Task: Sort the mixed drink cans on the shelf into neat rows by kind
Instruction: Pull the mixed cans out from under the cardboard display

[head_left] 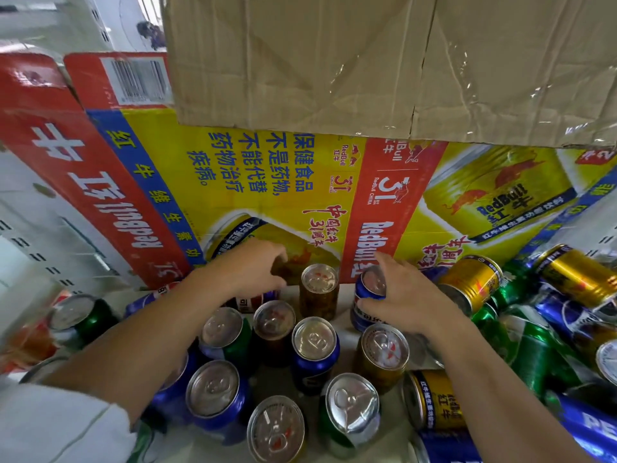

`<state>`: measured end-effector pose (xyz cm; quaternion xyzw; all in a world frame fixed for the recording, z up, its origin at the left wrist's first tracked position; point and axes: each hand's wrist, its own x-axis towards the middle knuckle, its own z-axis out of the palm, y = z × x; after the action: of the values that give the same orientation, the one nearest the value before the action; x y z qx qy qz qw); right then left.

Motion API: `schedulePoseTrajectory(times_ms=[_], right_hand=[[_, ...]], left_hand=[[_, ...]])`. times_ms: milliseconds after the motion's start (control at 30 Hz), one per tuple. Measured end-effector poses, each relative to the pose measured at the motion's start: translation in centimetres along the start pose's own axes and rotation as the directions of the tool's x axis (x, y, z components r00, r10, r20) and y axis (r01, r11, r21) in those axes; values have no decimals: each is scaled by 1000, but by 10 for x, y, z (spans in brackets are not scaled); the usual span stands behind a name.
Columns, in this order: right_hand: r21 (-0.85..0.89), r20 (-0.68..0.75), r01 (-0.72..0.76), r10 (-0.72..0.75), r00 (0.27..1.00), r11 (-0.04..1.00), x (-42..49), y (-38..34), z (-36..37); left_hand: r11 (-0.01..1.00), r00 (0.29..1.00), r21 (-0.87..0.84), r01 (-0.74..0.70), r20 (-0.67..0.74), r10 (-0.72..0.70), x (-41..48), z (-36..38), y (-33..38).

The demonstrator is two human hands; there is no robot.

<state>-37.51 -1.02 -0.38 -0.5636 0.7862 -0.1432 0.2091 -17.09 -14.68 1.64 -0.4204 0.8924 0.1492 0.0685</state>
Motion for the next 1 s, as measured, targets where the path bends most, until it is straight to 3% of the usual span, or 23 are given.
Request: schedulePoseTrajectory(times_ms=[133, 200, 300, 433, 567, 667, 867, 1000], right_hand=[[-112, -194, 176, -195, 961, 978, 3, -42, 8], [-94, -147, 254, -265, 953, 963, 10, -65, 11], [-65, 42, 312, -310, 950, 948, 24, -97, 19], [-219, 239, 314, -261, 935, 924, 50, -137, 43], [-365, 347, 310, -180, 920, 878, 74, -153, 66], [-393, 345, 271, -132, 929, 879, 78, -155, 73], [-364, 334, 210, -83, 939, 907, 77, -154, 74], [-297, 204, 192, -135, 970, 935, 72, -158, 55]], left_hand=[[987, 987, 9, 158, -5, -158, -22, -14, -51], [974, 975, 47, 220, -22, -220, -33, -17, -72], [947, 956, 143, 289, 15, -294, -47, -14, -94], [929, 941, 176, 326, 34, -337, -50, -6, -110], [918, 921, 139, 372, 73, -384, -45, 2, -118], [911, 906, 108, 397, 114, -409, -41, 9, -127], [917, 921, 139, 373, 63, -384, -35, 19, -131], [931, 929, 98, 353, 82, -361, -36, 8, -135]])
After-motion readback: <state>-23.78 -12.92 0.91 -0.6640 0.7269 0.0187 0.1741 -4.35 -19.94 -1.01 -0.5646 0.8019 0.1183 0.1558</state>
